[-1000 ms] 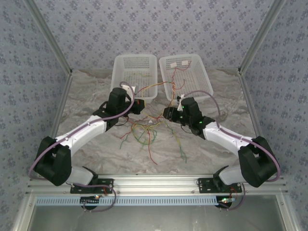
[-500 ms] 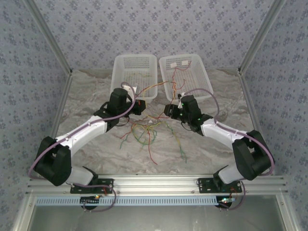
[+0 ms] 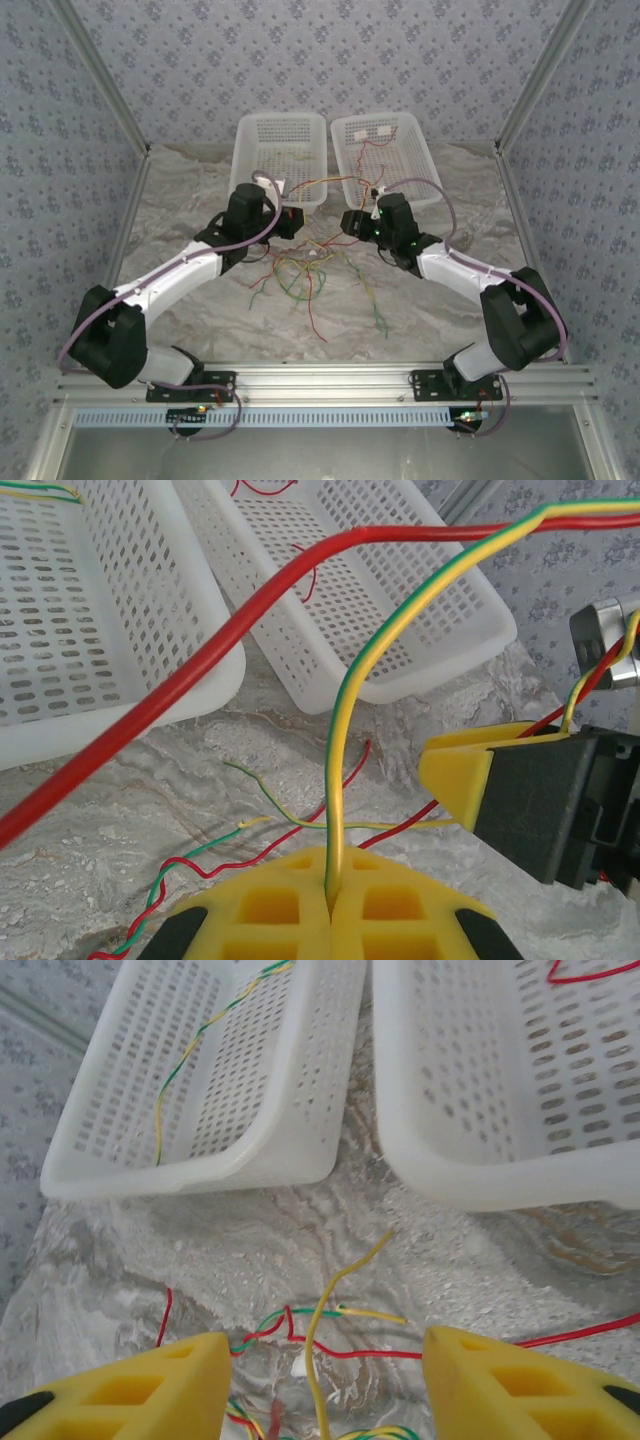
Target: Untangle the cables
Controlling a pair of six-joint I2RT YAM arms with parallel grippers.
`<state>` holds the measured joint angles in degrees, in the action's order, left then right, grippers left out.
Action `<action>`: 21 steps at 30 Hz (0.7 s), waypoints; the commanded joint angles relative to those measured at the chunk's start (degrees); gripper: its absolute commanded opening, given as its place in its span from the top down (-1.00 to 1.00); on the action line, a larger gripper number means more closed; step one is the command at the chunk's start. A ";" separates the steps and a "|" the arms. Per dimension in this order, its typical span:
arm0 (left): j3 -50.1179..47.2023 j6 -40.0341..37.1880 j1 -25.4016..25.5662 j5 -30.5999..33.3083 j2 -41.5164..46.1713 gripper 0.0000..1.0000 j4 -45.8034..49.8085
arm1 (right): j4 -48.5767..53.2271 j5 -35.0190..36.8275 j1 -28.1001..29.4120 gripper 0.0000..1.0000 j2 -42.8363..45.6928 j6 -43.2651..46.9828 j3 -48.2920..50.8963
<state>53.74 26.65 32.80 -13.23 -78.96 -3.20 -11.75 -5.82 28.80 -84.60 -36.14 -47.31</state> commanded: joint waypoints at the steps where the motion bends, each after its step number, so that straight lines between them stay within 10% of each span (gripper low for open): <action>1: 0.57 0.68 0.25 0.65 2.84 1.00 -1.81 | 2.58 3.67 -0.53 -0.18 4.22 1.41 -0.53; 8: 0.75 0.07 0.24 0.67 3.15 1.00 -0.92 | 12.08 3.62 0.45 -0.26 20.25 3.49 3.66; 13: 0.32 0.24 0.20 -0.54 3.37 1.00 -2.39 | 6.29 -2.54 3.18 0.31 24.34 3.14 8.75; 21: -1.16 0.72 0.16 -12.09 5.34 1.00 -10.69 | -10.99 -22.53 -11.35 0.40 15.96 1.22 12.94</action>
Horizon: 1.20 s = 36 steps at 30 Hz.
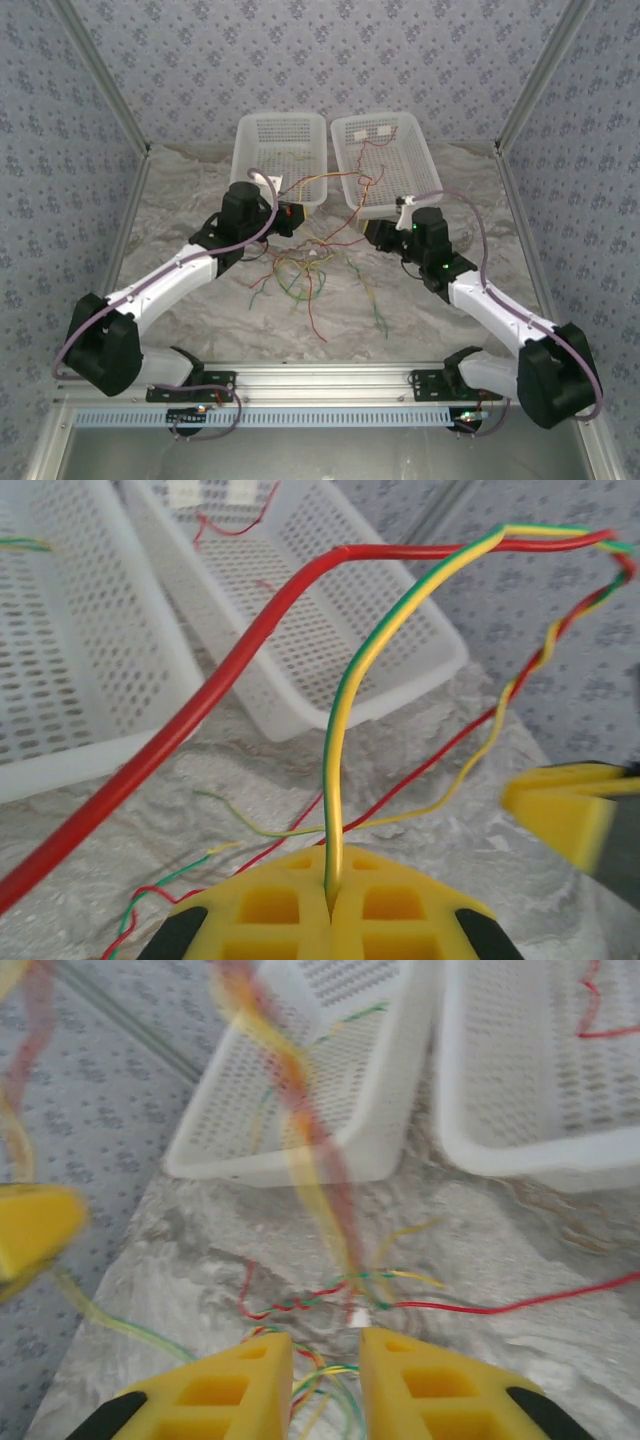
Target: Untangle the cables
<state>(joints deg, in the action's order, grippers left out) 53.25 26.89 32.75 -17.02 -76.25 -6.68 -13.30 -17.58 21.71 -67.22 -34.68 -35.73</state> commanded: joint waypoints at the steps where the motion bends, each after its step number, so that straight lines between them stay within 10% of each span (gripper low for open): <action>1: -0.70 0.27 0.20 -10.59 3.08 1.00 -8.21 | -10.16 -12.12 -5.70 0.32 -1.73 0.66 1.72; 10: 0.77 -4.49 -1.99 -26.47 5.74 1.00 -7.66 | -15.58 -32.35 -12.73 -0.25 -7.38 18.60 2.14; 17: 1.79 -4.19 -2.03 -28.47 4.32 1.00 -7.96 | -21.58 -39.75 -10.10 -0.31 -10.91 27.77 1.76; 36: 0.90 -4.71 -2.99 -28.83 1.50 1.00 -10.13 | -11.45 -40.34 5.64 -0.40 -8.19 36.35 1.28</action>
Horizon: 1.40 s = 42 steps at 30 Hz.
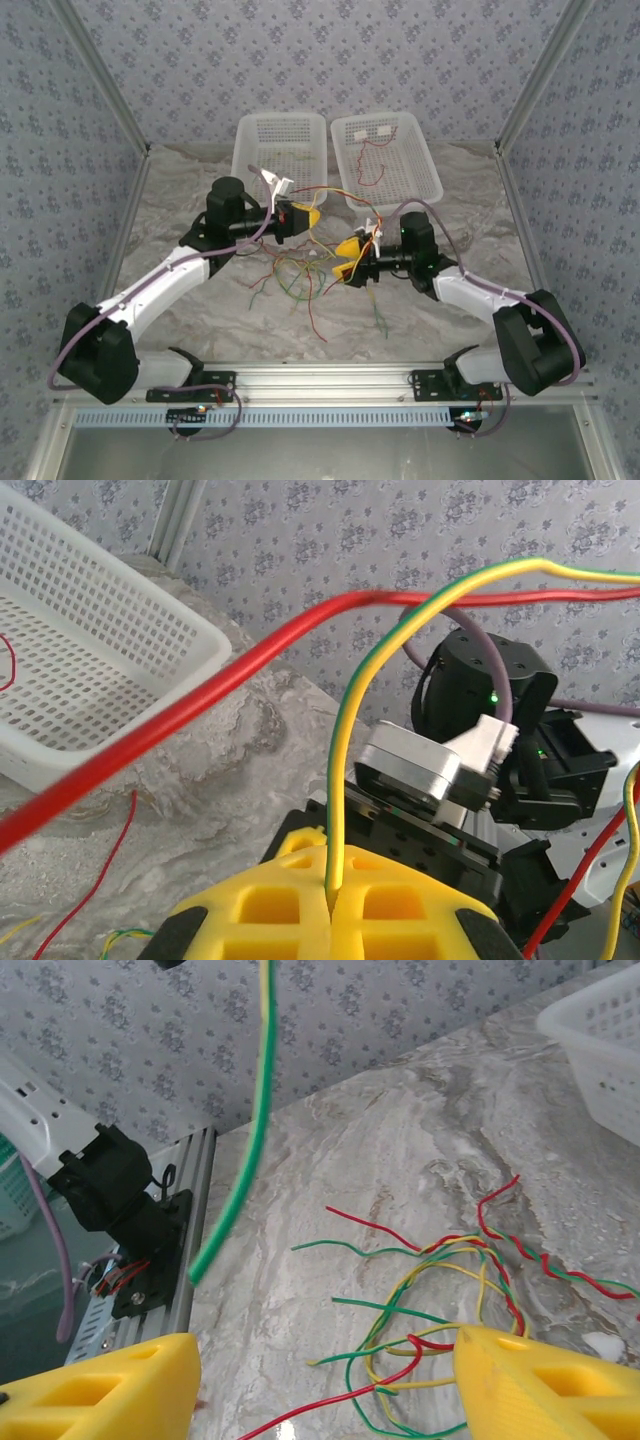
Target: Untangle the cables
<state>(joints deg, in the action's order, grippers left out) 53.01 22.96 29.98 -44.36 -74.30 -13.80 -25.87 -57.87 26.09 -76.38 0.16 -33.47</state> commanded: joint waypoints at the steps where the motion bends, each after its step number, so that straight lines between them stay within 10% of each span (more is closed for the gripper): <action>1: 0.99 -0.57 -0.21 -1.45 -0.58 1.00 -3.35 | 1.08 0.08 1.82 -0.40 1.10 1.42 -0.99; 25: 0.44 -1.68 -1.42 1.68 -1.11 1.00 -2.10 | 17.59 4.73 6.86 -0.45 5.52 6.58 -0.67; 33: -0.19 -1.26 -1.46 4.58 -1.12 1.00 -1.86 | 21.43 27.59 6.34 -0.37 12.78 -1.16 0.24; 42: -1.51 -0.05 -1.13 5.45 -2.07 1.00 -5.02 | 9.78 25.27 4.57 -0.34 19.94 -5.31 6.52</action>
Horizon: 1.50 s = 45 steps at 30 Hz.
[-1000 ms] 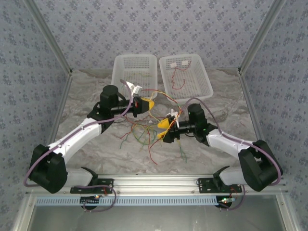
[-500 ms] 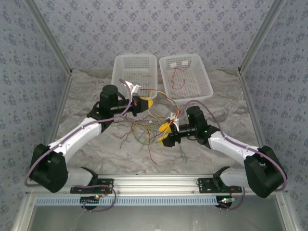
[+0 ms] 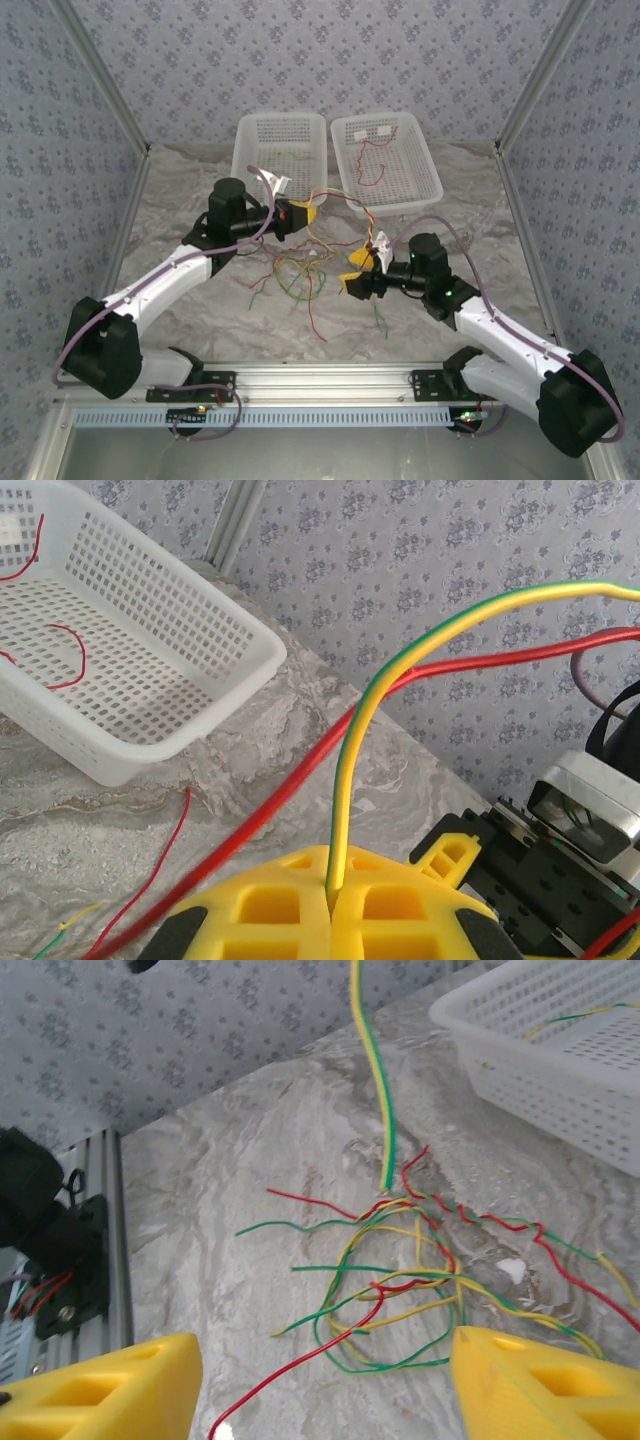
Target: Untangle the cables
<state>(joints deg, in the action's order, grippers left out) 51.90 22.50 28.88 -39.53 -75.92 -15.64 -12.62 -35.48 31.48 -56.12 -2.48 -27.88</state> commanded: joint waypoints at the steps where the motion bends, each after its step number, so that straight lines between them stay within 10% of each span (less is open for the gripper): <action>1: -0.49 0.69 -0.03 1.08 -0.61 1.00 -3.44 | -4.29 3.20 -0.98 -0.28 -0.27 -3.51 1.28; 15: -1.55 1.08 0.13 6.86 0.94 1.00 -3.42 | -6.92 7.65 -5.36 1.00 -1.88 -8.85 2.16; 24: -7.25 4.54 -7.41 15.99 6.95 1.00 -1.55 | 6.63 20.63 -22.85 1.00 -0.63 -18.14 -2.12; 30: -8.52 3.91 -10.69 16.48 9.42 1.00 1.84 | 11.26 21.91 -24.46 1.00 -2.74 -16.29 -4.00; 41: -2.08 -4.25 -7.28 8.87 5.53 1.00 14.14 | 21.11 21.64 -30.01 1.00 -9.45 -15.40 -12.15; 45: 4.15 -11.44 2.55 3.38 -1.09 1.00 20.11 | 23.44 13.12 -28.10 0.87 -15.57 -14.82 -16.95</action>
<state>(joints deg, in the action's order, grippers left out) 51.70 16.97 26.24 -31.79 -74.17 -0.10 6.17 -18.85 3.03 -68.88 -17.52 -41.78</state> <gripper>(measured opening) 0.065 0.069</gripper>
